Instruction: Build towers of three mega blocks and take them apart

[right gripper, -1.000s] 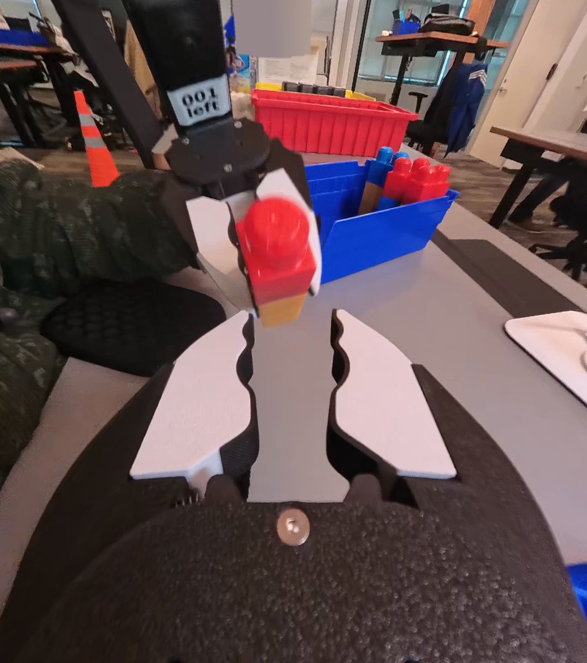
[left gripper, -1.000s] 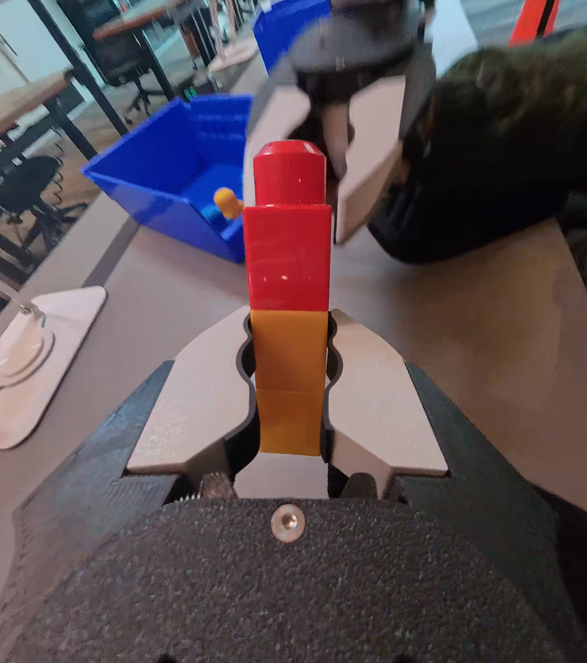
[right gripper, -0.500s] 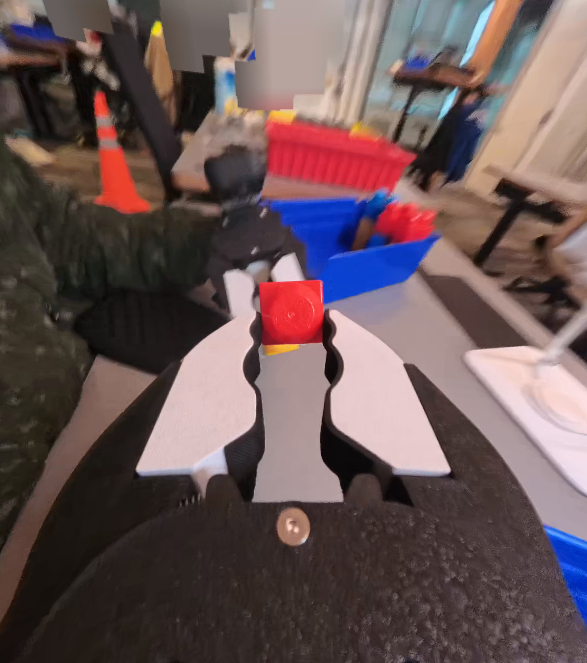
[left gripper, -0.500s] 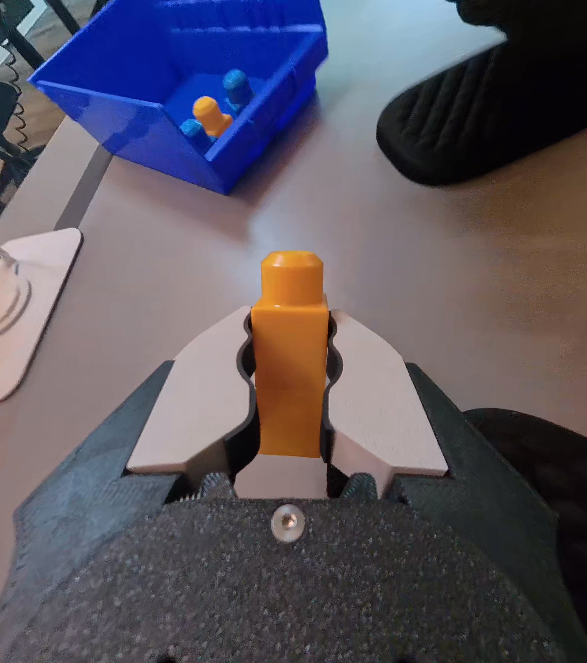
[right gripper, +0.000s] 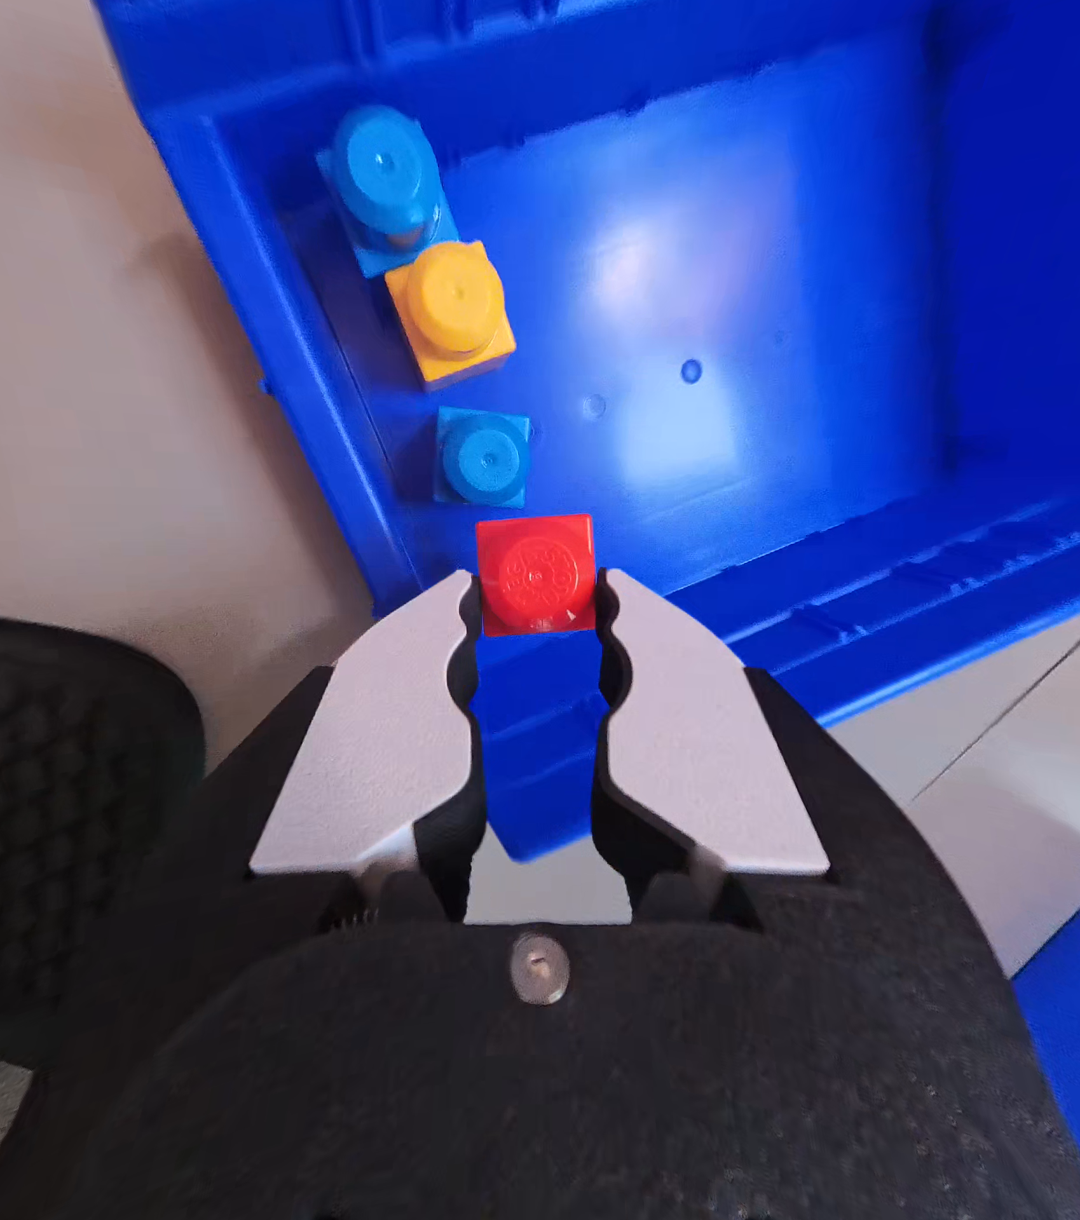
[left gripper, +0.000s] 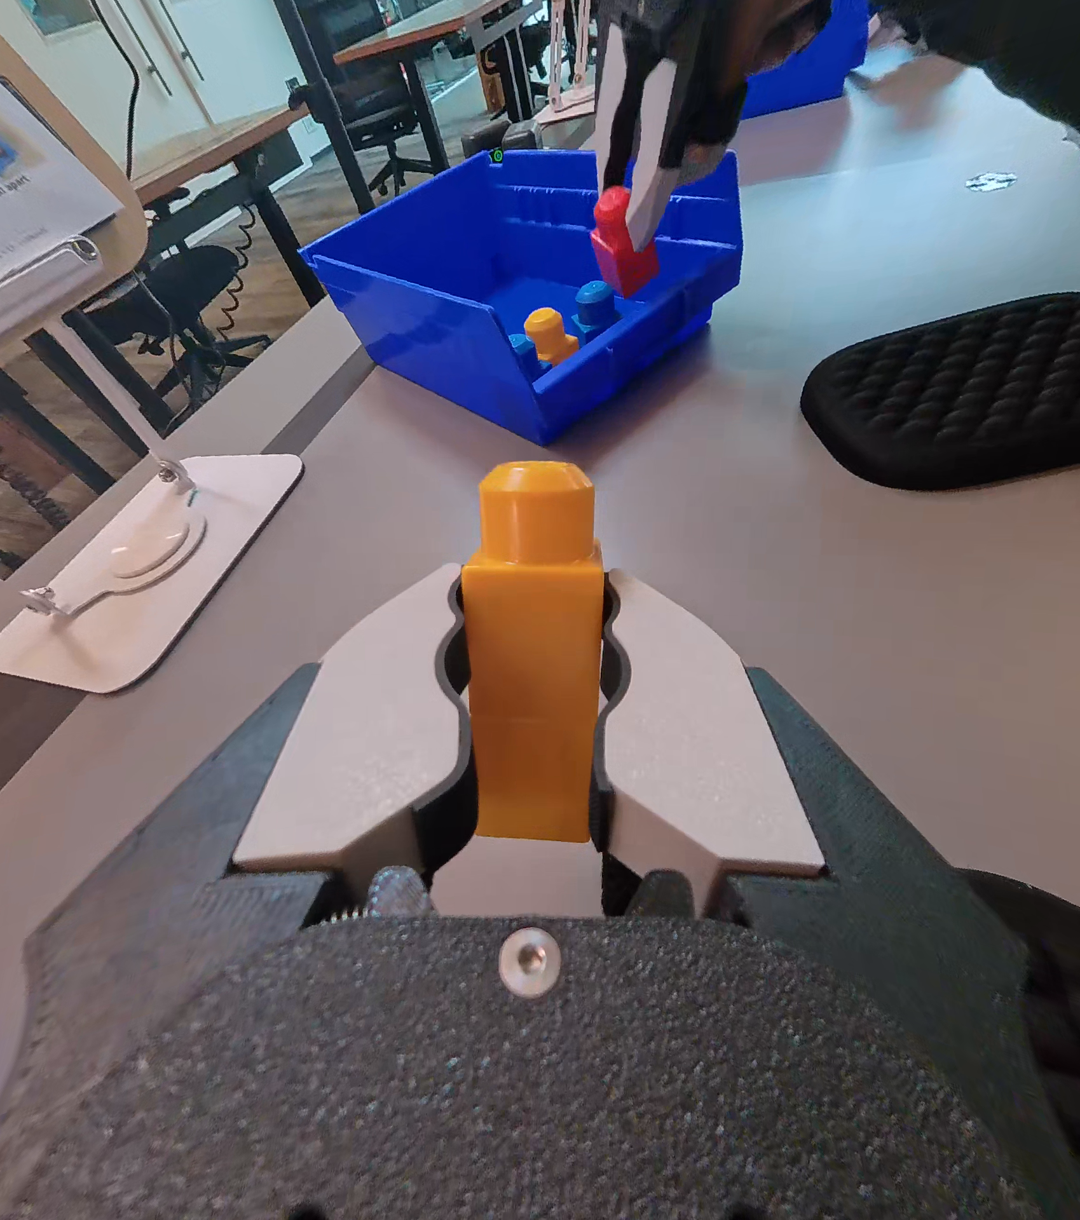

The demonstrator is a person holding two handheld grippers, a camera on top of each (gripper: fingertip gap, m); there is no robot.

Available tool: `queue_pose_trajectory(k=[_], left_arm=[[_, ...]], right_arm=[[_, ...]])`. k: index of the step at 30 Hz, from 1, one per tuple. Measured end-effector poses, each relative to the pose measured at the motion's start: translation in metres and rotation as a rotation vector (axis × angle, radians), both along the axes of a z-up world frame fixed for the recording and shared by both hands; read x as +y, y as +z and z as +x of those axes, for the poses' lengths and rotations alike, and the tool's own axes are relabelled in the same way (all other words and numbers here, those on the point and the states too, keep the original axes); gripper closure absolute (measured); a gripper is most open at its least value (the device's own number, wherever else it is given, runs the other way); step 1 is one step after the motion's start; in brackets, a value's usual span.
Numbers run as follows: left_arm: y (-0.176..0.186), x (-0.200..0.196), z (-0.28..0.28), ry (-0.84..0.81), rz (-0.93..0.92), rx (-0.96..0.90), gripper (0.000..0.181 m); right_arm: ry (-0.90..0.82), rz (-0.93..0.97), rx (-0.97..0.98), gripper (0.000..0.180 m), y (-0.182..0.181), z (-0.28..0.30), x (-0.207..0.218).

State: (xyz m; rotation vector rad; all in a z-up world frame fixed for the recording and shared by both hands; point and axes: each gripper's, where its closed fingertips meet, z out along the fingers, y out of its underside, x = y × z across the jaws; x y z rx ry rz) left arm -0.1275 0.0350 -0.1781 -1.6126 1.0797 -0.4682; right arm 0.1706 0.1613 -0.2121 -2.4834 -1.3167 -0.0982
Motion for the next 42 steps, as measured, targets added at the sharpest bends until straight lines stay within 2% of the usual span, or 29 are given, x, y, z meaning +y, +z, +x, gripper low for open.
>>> queue_pose_trajectory(k=[3, 8, 11, 19, 23, 26, 29, 31, 34, 37, 40, 42], left_arm=[[0.0, 0.0, -0.001, 0.002, -0.004, -0.004, 0.145], [0.003, -0.001, -0.001, 0.002, 0.003, -0.01, 0.145], [-0.001, 0.0, 0.001, 0.0, -0.007, -0.005, 0.145], [-0.008, -0.004, 0.007, -0.021, -0.014, 0.018, 0.145], [-0.01, -0.006, 0.011, -0.033, -0.016, 0.021, 0.145], [-0.011, -0.009, 0.017, -0.055, -0.022, 0.018, 0.145], [-0.015, -0.016, 0.026, -0.098, -0.023, 0.022, 0.145], [-0.016, -0.024, 0.034, -0.138, -0.019, 0.02, 0.145], [-0.016, -0.035, 0.044, -0.199, -0.016, 0.01, 0.145], [-0.019, -0.04, 0.048, -0.228, -0.01, 0.024, 0.145], [-0.022, -0.043, 0.05, -0.247, -0.022, 0.029, 0.145], [-0.024, -0.045, 0.051, -0.26, -0.026, 0.04, 0.145]], right_arm=[[-0.104, -0.036, -0.024, 0.146, -0.022, -0.001, 0.002], [-0.227, -0.033, 0.077, 0.146, -0.038, -0.008, 0.007], [-0.25, -0.014, 0.111, 0.146, -0.034, -0.01, 0.007], [-0.218, 0.003, 0.017, 0.141, -0.04, -0.003, 0.001], [-0.22, 0.101, 0.035, 0.132, -0.019, -0.002, 0.006], [-0.067, 0.226, 0.214, 0.131, 0.022, -0.046, -0.005], [0.301, 0.245, 0.5, 0.131, 0.062, -0.13, -0.06], [0.516, 0.205, 0.645, 0.131, 0.076, -0.174, -0.107], [0.711, 0.12, 0.702, 0.124, 0.064, -0.213, -0.156], [0.789, 0.06, 0.714, 0.121, 0.042, -0.233, -0.176], [0.807, 0.038, 0.712, 0.135, 0.025, -0.242, -0.179], [0.817, 0.034, 0.729, 0.152, 0.022, -0.245, -0.181]])
